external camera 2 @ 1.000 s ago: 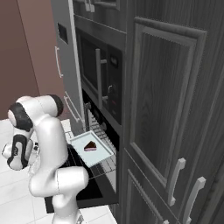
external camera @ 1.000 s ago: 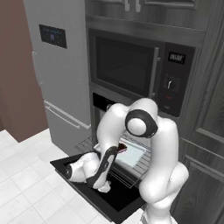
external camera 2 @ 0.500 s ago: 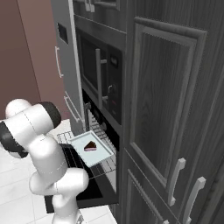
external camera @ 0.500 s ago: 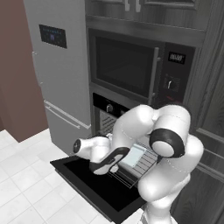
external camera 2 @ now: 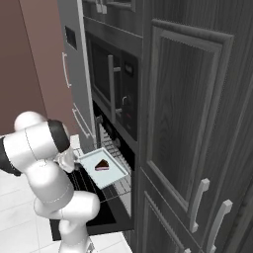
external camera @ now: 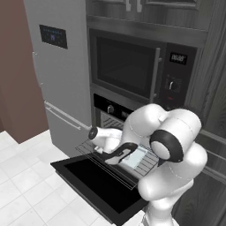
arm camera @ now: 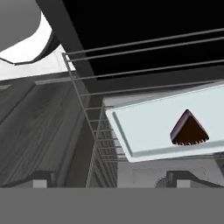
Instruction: Take the baked cake out of the oven and place it on the plate for cooling. Then close the oven door.
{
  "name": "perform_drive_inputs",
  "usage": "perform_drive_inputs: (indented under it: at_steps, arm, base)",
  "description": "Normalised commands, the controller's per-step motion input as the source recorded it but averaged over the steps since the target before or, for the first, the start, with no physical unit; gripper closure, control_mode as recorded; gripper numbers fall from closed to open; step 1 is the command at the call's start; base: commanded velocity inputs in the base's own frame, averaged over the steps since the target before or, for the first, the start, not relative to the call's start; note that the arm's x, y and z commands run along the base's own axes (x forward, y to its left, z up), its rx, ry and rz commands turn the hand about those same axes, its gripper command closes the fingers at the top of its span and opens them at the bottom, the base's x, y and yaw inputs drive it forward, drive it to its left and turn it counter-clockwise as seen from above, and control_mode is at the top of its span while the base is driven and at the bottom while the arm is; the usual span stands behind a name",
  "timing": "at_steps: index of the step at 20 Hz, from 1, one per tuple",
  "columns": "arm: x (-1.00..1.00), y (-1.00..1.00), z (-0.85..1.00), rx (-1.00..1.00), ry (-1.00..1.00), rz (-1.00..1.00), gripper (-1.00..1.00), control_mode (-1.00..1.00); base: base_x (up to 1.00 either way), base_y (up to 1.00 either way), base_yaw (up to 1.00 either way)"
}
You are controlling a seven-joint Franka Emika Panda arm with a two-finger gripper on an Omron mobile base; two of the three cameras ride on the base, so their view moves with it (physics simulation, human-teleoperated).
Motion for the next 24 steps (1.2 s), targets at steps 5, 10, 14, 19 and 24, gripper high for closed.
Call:
perform_drive_inputs:
  at_steps: [5, 10, 14, 19, 24]
  arm:
    - [0.09, -0.11, 0.00, 0.00, 0.00, 0.13, -1.00, -1.00]
    - [0.26, -0.03, -0.01, 0.00, 0.00, 0.12, -1.00, -1.00]
    - [0.39, 0.00, -0.07, 0.00, 0.05, 0.09, -1.00, -1.00]
    - [0.27, 0.00, -0.15, 0.00, 0.12, 0.05, -1.00, -1.00]
    - [0.22, 0.00, -0.13, 0.00, 0.18, 0.03, -1.00, -1.00]
  base:
    - [0.00, 0.00, 0.00]
    - [0.00, 0.00, 0.00]
    - [0.00, 0.00, 0.00]
    - [0.00, 0.00, 0.00]
    - [0.00, 0.00, 0.00]
